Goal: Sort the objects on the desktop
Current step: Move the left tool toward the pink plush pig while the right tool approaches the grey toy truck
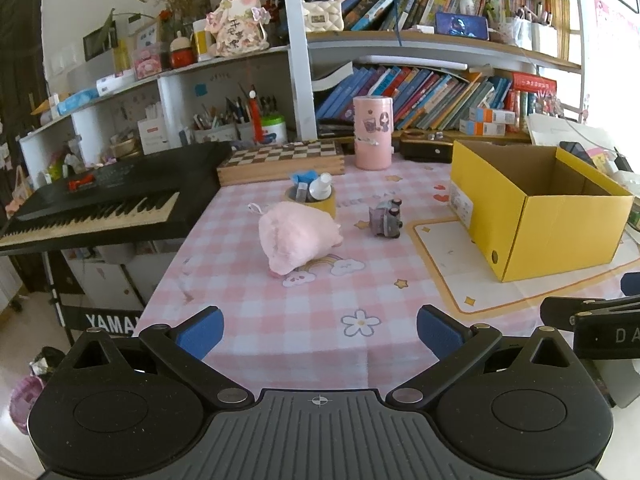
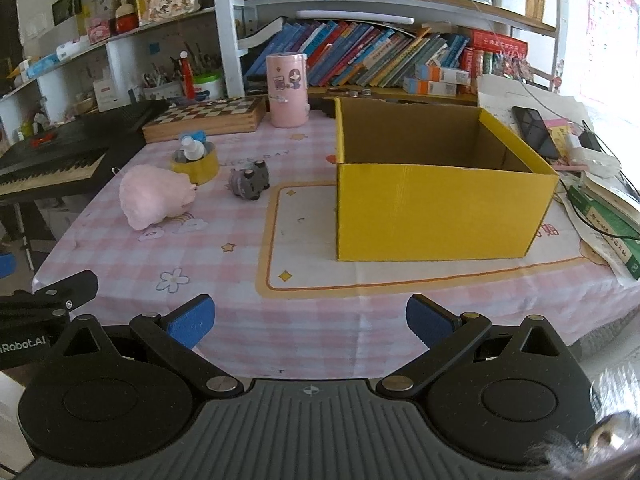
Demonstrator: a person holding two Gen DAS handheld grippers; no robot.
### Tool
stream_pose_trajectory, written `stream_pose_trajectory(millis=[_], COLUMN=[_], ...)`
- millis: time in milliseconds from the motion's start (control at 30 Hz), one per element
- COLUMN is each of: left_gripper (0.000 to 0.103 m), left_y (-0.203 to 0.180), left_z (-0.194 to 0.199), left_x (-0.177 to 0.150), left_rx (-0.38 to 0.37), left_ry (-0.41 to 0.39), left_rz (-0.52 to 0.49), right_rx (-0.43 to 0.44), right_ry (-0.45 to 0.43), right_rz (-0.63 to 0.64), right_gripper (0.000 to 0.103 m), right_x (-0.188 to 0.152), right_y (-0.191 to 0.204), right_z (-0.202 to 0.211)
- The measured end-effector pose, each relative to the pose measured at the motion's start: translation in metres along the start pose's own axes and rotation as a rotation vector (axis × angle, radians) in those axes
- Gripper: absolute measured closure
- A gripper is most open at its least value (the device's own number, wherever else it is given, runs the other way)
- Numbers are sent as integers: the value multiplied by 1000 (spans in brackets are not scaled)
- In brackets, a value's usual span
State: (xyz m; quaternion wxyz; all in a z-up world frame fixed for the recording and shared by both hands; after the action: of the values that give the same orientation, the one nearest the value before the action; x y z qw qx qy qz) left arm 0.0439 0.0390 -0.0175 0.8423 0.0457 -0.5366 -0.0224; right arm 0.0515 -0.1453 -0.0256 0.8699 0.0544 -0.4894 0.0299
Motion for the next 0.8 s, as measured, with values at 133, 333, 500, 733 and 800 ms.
stream_pose_trajectory(millis=[133, 333, 500, 733, 800], left_gripper=[0, 0, 0, 0, 0], left_y=[3, 7, 12, 19, 21], left_z=[0, 2, 1, 0, -1], left_x=[0, 1, 0, -2, -1], left_rx=[13, 30, 60, 83, 88], left_ry=[-3, -4, 2, 0, 1], left_rz=[-1, -4, -1, 6, 3], right_rx=[22, 53, 79, 107, 117], right_ry=[-3, 0, -2, -18, -20], right_rz=[14, 28, 39, 49, 58], right_gripper=[2, 2, 2, 3, 4], right_x=[2, 4, 6, 11, 13], right_y=[6, 14, 20, 29, 33], right_z=[-1, -4, -8, -17, -21])
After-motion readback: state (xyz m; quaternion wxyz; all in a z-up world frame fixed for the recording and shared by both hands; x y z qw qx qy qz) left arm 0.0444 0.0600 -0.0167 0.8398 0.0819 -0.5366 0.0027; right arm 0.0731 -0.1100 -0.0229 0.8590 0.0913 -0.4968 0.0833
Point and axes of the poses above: each gripper's, at about its wrist camera, not at the fingertips, and z roughly against the way its jaws point, y to its left, x to its top, the point moved 3 cm from there along -z, roughly the way its jaws point, and after that the axes turned 9 degrees about -y, right-handed, at the moved point
